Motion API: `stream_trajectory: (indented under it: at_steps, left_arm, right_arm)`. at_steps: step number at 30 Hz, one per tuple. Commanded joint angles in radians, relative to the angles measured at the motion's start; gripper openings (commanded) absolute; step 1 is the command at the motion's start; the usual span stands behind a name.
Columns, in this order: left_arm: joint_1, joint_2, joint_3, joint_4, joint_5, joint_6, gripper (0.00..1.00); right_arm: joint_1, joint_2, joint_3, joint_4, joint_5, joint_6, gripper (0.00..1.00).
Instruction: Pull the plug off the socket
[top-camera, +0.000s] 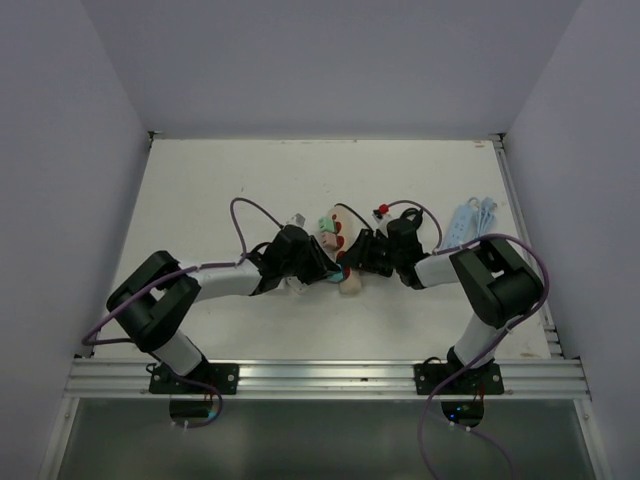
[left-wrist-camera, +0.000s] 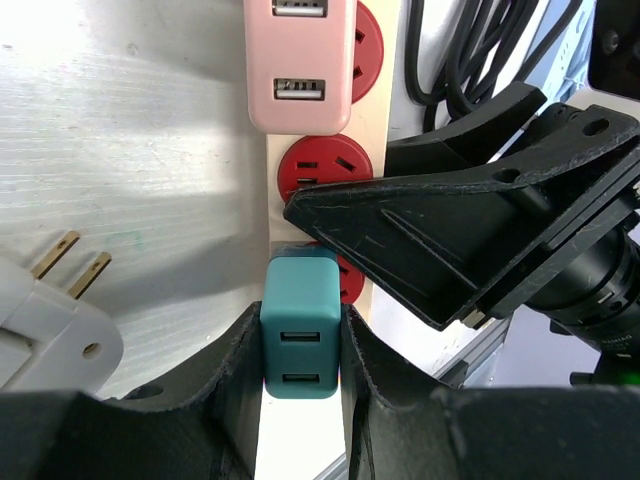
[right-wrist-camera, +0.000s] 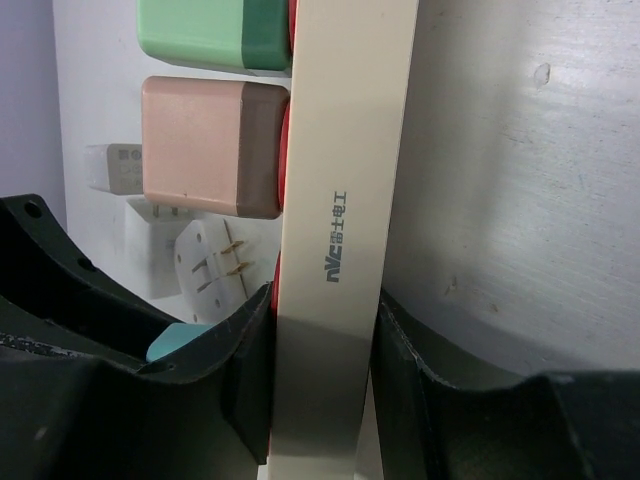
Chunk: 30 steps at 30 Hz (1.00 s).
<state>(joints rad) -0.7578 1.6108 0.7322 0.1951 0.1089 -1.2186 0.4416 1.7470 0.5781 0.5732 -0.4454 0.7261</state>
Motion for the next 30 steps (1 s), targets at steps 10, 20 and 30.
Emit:
stream_trajectory:
  at_steps: [10, 20, 30]
  left_arm:
    - [0.078, -0.106, 0.162, -0.172, -0.057, 0.007, 0.0]
    - [0.132, -0.152, 0.197, -0.263, -0.058, 0.054, 0.0]
    - [0.15, -0.19, 0.214, -0.283, -0.069, 0.111, 0.0]
  right_arm:
    - [0.009, 0.097, -0.044, -0.429, 0.316, -0.025, 0.0]
    - [0.009, 0.157, -0.029, -0.441, 0.339, -0.01, 0.0]
    - [0.008, 0.177, -0.009, -0.495, 0.39, 0.016, 0.0]
